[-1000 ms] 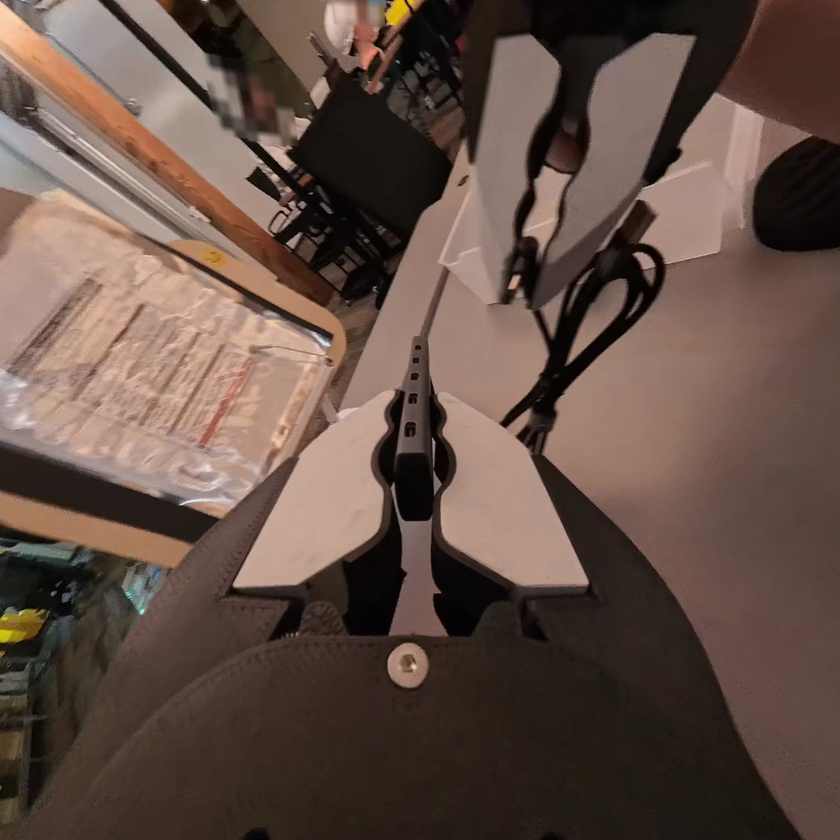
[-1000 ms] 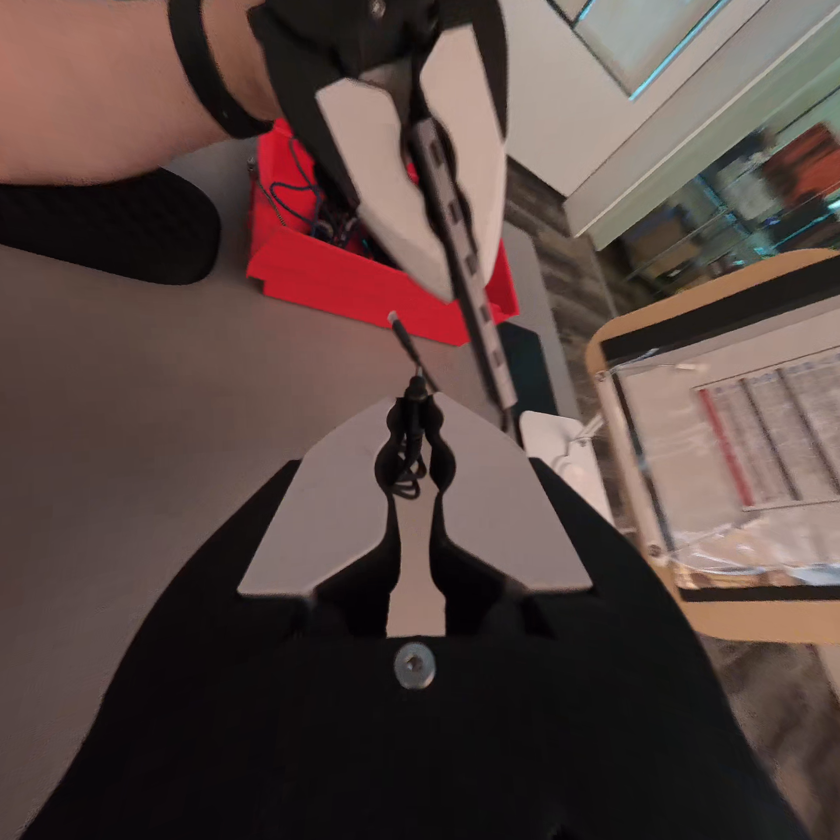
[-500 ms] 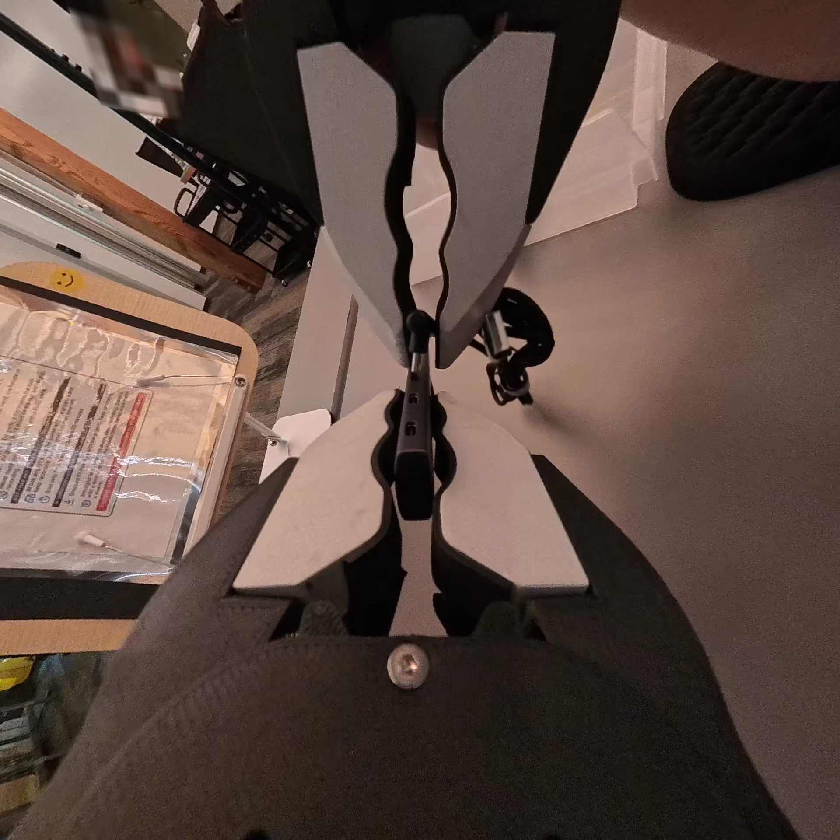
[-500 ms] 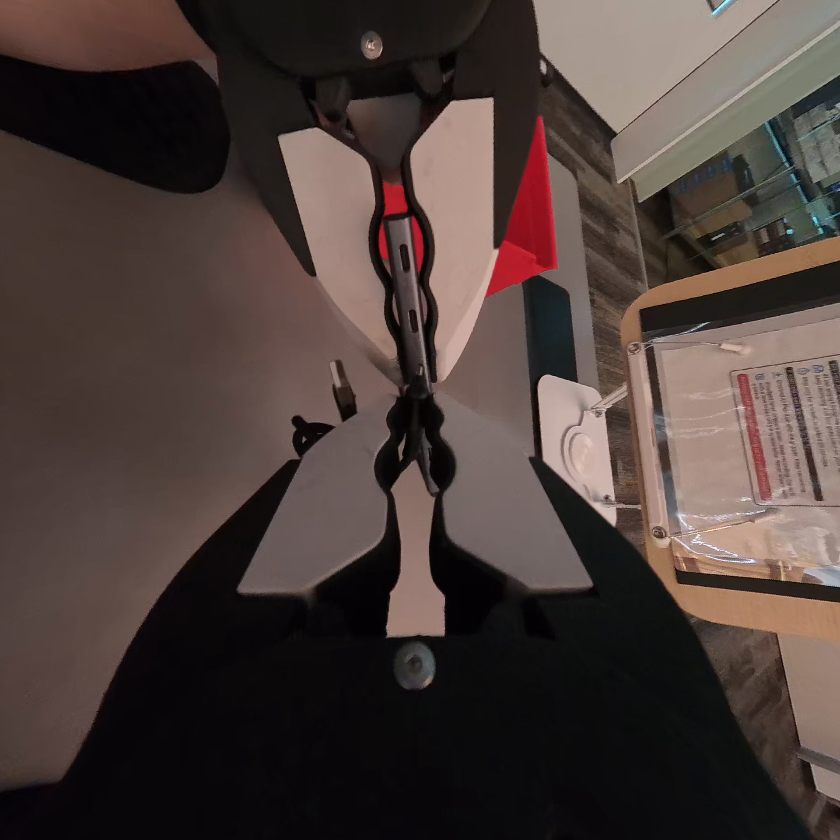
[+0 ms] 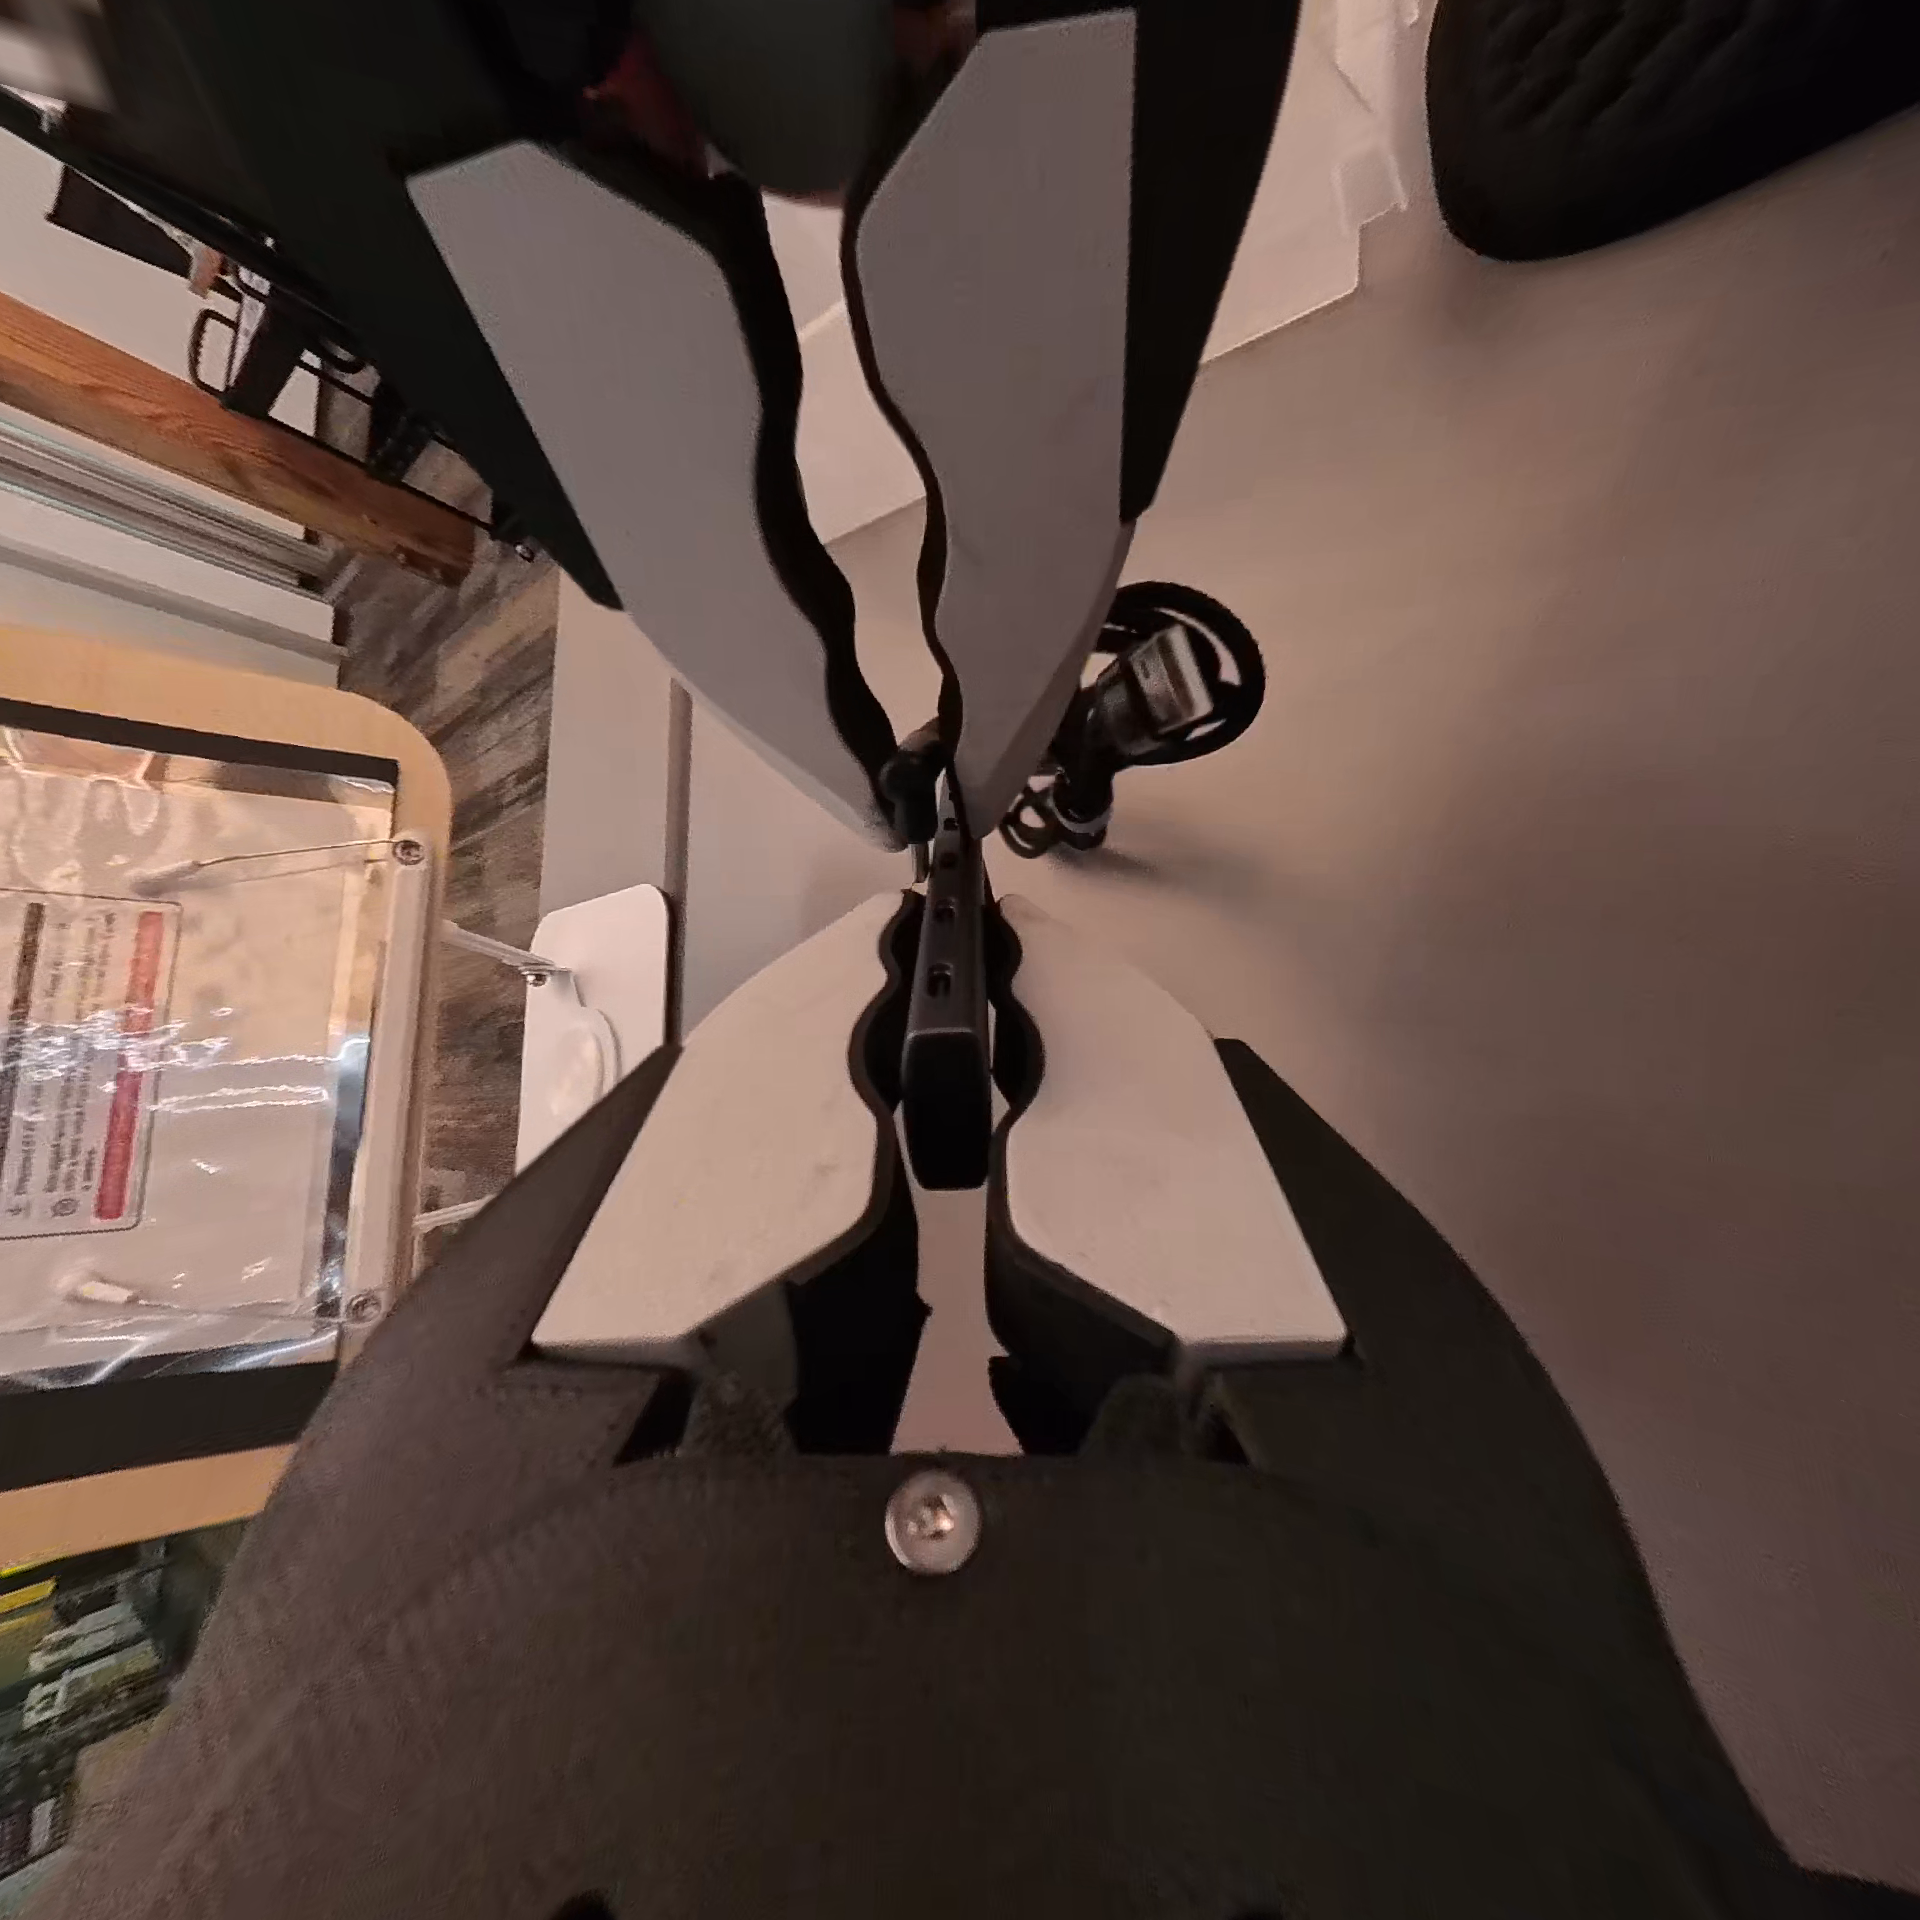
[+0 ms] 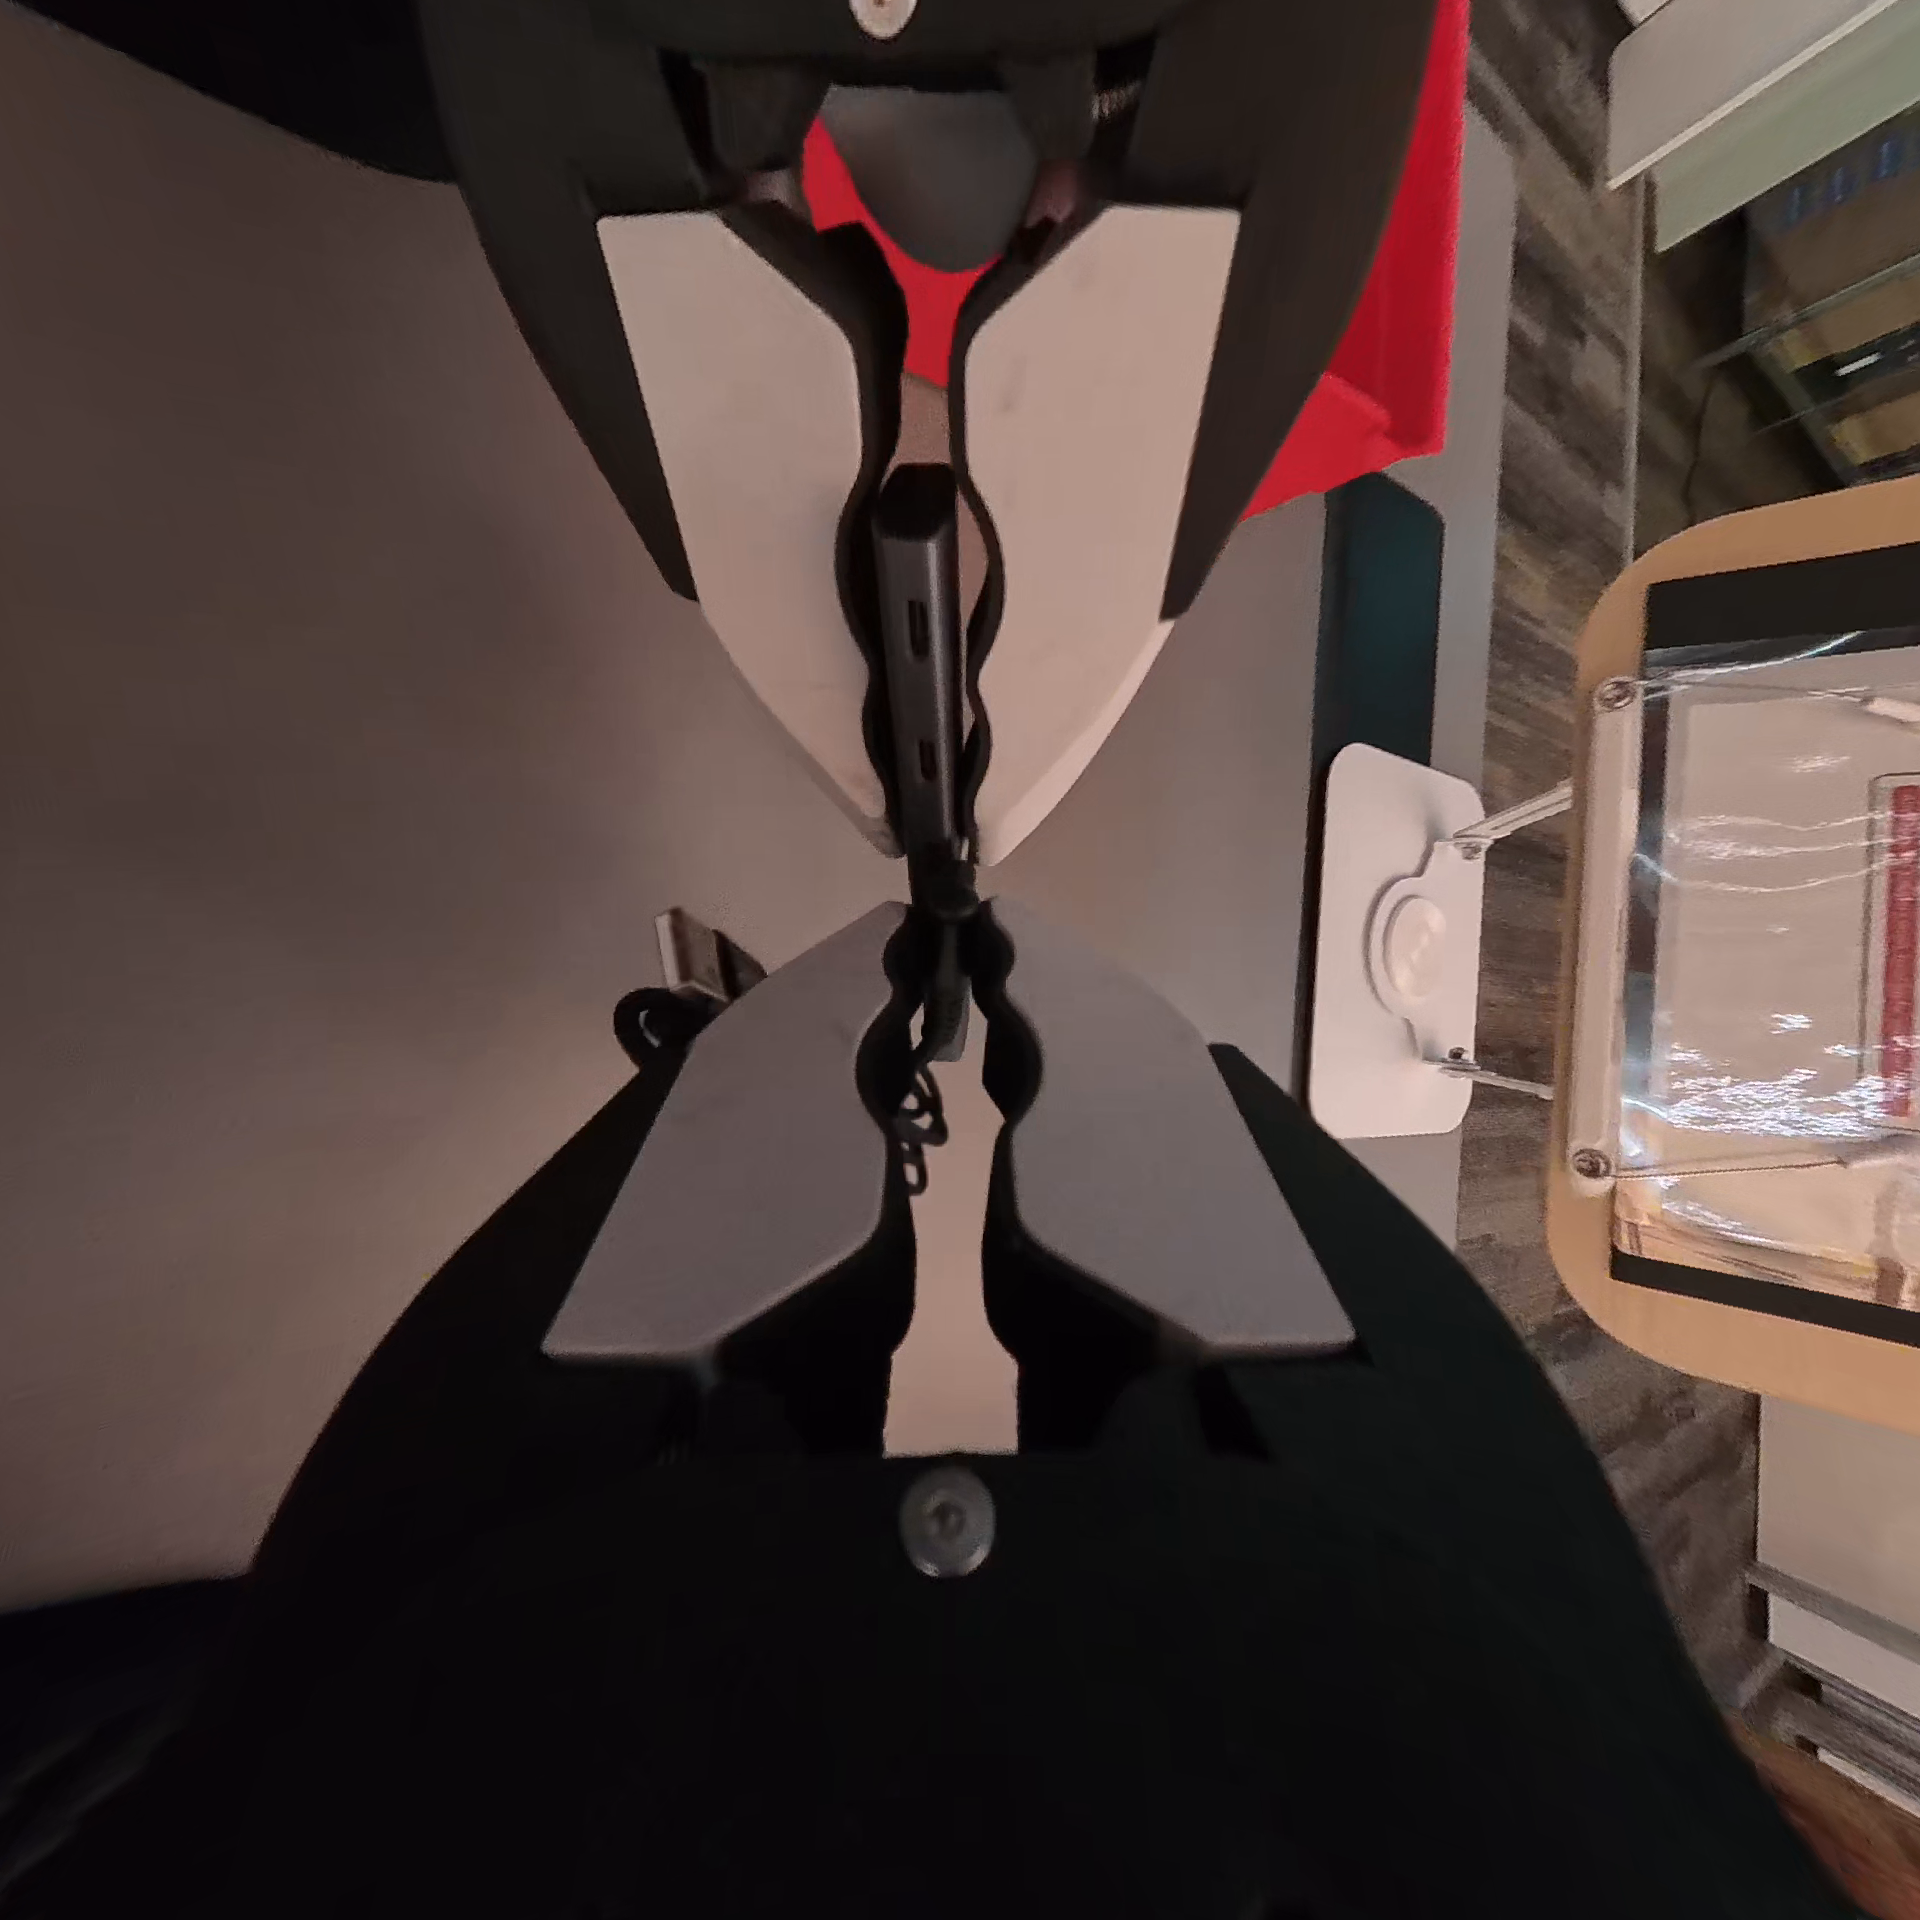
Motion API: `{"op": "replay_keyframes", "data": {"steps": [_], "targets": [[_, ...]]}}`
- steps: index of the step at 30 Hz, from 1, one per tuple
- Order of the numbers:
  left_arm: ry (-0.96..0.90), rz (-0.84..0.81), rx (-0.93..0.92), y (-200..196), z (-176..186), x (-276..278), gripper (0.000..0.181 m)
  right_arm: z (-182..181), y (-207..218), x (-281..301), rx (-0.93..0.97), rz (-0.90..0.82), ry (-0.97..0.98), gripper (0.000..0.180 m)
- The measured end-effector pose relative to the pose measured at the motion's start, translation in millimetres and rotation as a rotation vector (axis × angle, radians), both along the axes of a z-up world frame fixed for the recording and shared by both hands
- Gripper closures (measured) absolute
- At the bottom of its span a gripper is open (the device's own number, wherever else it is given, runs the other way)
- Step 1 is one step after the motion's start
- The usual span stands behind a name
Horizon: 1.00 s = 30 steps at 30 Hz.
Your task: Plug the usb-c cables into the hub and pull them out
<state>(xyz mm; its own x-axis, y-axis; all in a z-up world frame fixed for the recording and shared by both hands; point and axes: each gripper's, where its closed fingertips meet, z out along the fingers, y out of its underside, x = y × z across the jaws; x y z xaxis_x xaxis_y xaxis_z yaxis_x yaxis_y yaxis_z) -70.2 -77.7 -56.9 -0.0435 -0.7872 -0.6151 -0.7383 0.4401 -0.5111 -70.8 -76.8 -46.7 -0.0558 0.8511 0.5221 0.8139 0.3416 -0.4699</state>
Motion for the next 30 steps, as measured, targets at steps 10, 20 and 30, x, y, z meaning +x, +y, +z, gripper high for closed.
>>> {"op": "replay_keyframes", "data": {"steps": [10,20,30], "targets": [[0.018,0.240,0.058,46.8,18.8,-61.2,0.171,-28.1,-6.6,0.1,-0.132,0.038,-0.065,0.171],[-0.142,0.286,0.079,48.7,60.5,-92.6,0.171,-148.6,-27.2,-60.0,-0.330,0.129,-0.271,0.171],[-0.135,0.251,0.058,45.2,55.9,-83.5,0.171,-152.5,-29.2,-63.6,-0.370,0.162,-0.213,0.160]]}}
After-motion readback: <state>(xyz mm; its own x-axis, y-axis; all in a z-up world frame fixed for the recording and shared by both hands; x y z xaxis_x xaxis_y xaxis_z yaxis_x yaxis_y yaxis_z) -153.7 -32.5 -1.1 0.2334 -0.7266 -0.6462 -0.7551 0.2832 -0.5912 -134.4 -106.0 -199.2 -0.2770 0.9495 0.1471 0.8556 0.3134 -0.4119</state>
